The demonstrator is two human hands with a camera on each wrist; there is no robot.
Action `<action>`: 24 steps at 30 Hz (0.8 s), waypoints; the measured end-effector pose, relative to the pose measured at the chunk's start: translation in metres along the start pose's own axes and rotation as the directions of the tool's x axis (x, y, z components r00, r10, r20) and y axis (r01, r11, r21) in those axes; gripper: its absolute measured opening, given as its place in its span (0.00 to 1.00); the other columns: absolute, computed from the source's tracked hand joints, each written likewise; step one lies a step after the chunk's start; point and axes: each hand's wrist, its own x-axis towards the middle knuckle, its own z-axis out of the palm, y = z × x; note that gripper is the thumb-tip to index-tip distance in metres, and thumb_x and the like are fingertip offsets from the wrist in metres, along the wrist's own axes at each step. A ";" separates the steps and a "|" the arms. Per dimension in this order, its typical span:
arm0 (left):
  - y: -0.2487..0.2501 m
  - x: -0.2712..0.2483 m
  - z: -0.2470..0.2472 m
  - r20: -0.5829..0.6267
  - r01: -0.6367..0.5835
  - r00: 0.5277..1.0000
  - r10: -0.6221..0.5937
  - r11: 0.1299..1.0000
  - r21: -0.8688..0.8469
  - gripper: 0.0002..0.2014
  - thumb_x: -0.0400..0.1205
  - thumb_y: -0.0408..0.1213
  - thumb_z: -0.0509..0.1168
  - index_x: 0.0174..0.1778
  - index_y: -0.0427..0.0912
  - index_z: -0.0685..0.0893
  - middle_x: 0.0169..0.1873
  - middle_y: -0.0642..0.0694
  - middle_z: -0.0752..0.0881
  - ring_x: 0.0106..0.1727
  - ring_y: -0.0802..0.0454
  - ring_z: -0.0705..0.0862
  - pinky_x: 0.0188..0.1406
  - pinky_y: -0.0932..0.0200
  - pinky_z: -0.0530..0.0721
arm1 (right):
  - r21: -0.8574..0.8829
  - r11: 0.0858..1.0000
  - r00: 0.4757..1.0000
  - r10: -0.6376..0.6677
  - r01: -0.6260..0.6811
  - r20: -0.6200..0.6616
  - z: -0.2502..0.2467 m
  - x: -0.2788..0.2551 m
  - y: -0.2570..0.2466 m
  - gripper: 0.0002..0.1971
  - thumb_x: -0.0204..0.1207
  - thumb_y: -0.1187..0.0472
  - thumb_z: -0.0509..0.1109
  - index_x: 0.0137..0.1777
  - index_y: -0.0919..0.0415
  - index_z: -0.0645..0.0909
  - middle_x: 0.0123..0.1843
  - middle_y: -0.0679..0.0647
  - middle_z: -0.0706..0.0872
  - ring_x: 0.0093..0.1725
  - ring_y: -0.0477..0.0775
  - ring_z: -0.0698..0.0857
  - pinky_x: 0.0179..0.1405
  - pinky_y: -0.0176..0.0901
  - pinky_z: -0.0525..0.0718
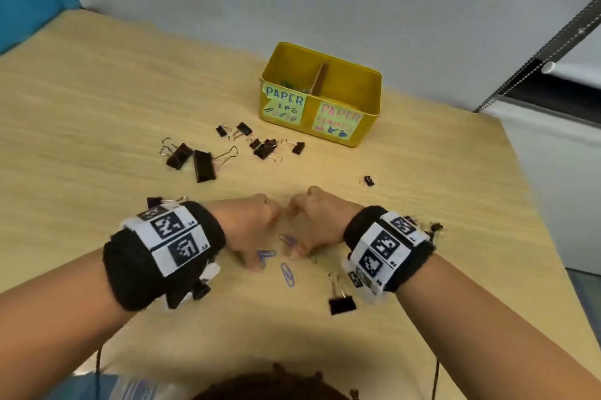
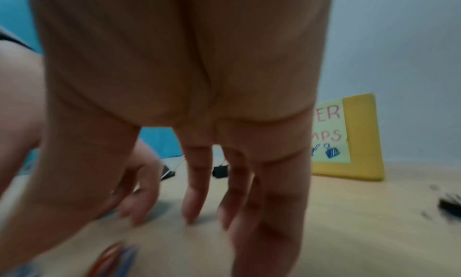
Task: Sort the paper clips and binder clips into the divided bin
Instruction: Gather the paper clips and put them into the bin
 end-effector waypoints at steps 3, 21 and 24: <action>0.008 -0.003 0.028 -0.181 -0.010 0.983 0.010 1.000 -0.001 0.25 0.76 0.28 0.67 0.69 0.38 0.71 0.64 0.39 0.76 0.61 0.42 0.81 0.53 0.57 0.78 | -0.018 0.998 0.992 -0.067 0.066 -0.107 0.031 -0.008 -0.010 0.38 0.61 0.50 0.81 0.69 0.57 0.70 0.66 0.58 0.70 0.65 0.61 0.72 0.60 0.46 0.73; 0.028 -0.003 0.061 -0.354 0.013 0.932 -0.082 0.981 -0.194 0.09 0.78 0.34 0.66 0.53 0.38 0.82 0.57 0.39 0.83 0.58 0.42 0.81 0.52 0.56 0.76 | 0.166 0.980 0.946 -0.049 0.107 -0.320 0.056 -0.016 0.005 0.15 0.69 0.66 0.76 0.56 0.62 0.84 0.56 0.57 0.87 0.52 0.53 0.83 0.51 0.38 0.79; 0.027 -0.002 0.062 -0.350 0.000 0.935 -0.063 0.984 -0.178 0.09 0.79 0.34 0.65 0.54 0.37 0.81 0.57 0.38 0.81 0.59 0.42 0.80 0.54 0.55 0.77 | 0.178 0.978 0.952 -0.053 0.111 -0.301 0.056 -0.017 0.004 0.13 0.71 0.68 0.73 0.56 0.63 0.85 0.55 0.57 0.88 0.55 0.55 0.85 0.55 0.40 0.82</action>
